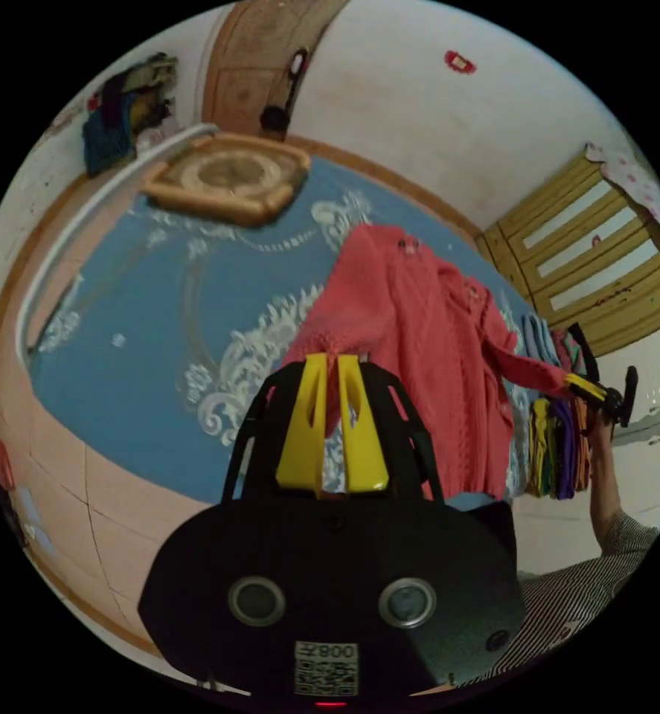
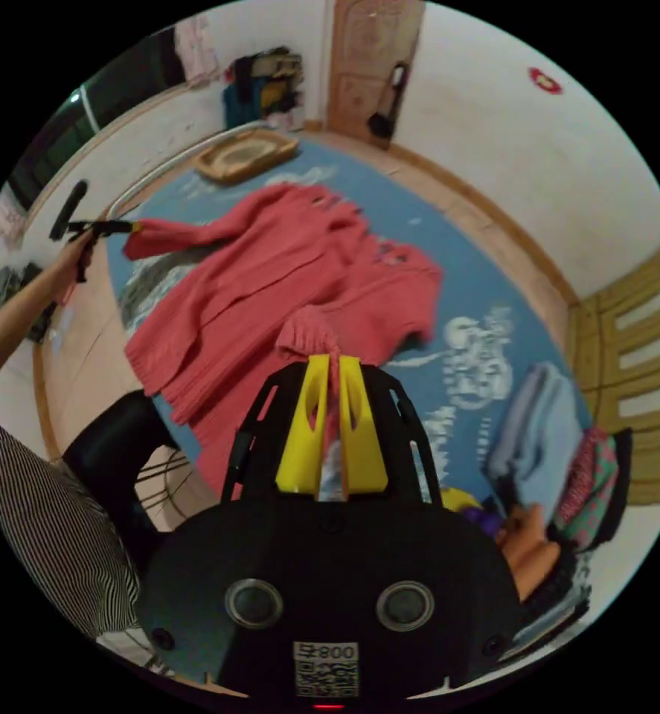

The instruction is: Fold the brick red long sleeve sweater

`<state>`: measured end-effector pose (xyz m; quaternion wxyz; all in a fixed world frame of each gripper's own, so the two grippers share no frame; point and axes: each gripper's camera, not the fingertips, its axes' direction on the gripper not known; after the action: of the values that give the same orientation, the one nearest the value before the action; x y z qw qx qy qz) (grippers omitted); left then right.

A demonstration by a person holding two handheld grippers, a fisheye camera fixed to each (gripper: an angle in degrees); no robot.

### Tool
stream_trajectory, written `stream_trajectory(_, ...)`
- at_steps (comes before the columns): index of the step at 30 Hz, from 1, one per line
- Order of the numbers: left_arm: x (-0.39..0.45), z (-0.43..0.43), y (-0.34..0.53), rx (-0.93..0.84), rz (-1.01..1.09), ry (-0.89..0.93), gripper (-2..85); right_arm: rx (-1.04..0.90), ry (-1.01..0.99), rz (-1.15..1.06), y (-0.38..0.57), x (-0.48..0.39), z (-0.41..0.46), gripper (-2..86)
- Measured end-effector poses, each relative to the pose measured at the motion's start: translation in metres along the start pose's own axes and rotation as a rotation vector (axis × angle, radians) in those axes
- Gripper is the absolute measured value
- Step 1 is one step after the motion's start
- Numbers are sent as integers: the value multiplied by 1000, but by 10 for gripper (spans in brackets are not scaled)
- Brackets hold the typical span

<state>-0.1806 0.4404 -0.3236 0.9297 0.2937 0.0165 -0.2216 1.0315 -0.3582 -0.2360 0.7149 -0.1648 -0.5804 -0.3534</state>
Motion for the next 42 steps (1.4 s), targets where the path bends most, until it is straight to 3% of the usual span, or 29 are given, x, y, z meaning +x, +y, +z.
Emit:
stream_trajectory(5, -76, -71, -35, 213, -182, -84, 64, 86, 306, 432, 26, 193, -125, 44)
stream_trajectory(8, -113, -69, -26, 253, -275, 58, 90, 21, 314, 716, 65, 268, -140, 52)
stream_trajectory(10, -115, -47, -15, 199, -243, 117, 101, 75, 264, 786, 87, 280, -139, 63)
stream_trajectory(15, -74, 53, 39, -143, -114, 266, 121, 116, -22, 628, 107, 223, -85, 79)
stream_trajectory(19, -62, 90, 55, -237, -125, 329, 121, -139, -203, 468, 115, 147, 4, 84)
stream_trajectory(21, -60, 107, 50, -281, -120, 333, 111, -232, -215, 496, 124, 136, 32, 88)
stream_trajectory(25, -64, 113, 35, -274, -126, 287, 86, -205, -386, 663, 138, 147, 53, 83)
stream_trajectory(31, -70, 109, 11, -261, -75, 288, 69, -208, -312, 628, 118, 171, 35, 72)
stream_trajectory(37, -83, 88, -29, -101, -57, 253, 84, -72, -182, 623, 79, 238, -4, 73)
stream_trajectory(42, -72, 112, -126, -36, 25, 268, 104, -13, -84, 545, -10, 306, -13, 80)
